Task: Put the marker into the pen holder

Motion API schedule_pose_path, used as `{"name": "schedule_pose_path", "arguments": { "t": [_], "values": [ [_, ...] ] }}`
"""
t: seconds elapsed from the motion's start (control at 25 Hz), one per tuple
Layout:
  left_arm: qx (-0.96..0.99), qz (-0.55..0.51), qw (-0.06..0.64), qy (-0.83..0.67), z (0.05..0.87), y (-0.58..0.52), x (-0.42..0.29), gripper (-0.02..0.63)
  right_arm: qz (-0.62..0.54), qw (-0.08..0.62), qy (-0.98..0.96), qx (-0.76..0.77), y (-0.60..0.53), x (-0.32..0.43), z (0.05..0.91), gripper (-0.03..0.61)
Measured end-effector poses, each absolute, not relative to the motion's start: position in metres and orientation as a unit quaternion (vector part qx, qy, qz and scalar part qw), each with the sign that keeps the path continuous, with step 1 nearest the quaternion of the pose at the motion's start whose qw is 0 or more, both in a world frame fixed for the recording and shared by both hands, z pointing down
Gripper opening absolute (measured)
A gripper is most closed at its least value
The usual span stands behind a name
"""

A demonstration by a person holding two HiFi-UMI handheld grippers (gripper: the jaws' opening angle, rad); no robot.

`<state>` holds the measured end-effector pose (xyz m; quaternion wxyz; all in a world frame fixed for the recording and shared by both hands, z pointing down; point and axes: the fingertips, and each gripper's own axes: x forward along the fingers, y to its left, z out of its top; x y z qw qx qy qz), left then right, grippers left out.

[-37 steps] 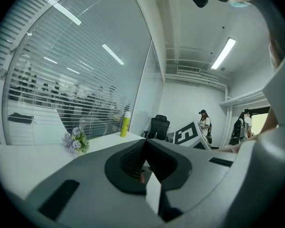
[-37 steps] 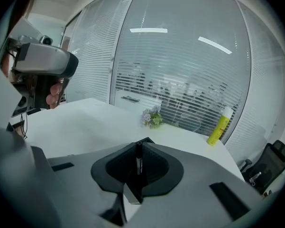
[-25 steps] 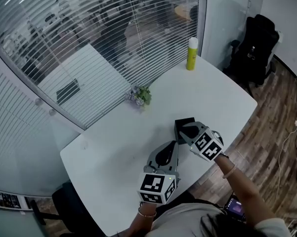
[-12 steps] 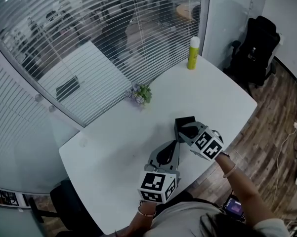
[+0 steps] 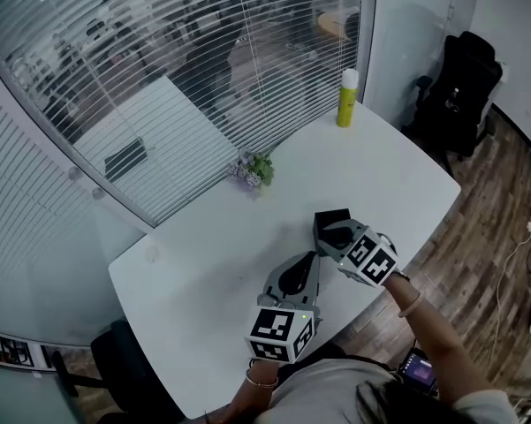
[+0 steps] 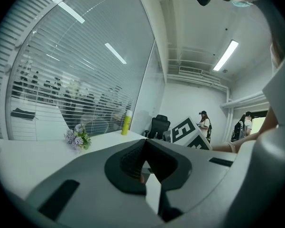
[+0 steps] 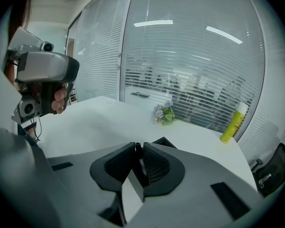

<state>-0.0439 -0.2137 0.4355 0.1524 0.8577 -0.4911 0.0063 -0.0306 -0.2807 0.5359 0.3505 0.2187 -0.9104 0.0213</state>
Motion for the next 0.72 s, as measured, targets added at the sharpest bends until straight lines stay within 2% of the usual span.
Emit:
{"name": "schedule_pose_path", "arguments": {
  "t": [0.28,0.72],
  "values": [
    [0.857,0.007,0.145,-0.494,0.431,-0.210,-0.046,0.018,0.019,0.348,-0.912,0.216,-0.278,-0.032,0.533,0.112],
    [0.853,0.021,0.121,-0.508,0.425,-0.207,-0.046,0.018,0.005,0.301,-0.925,0.234,-0.268,-0.024,0.508,0.114]
  ]
}}
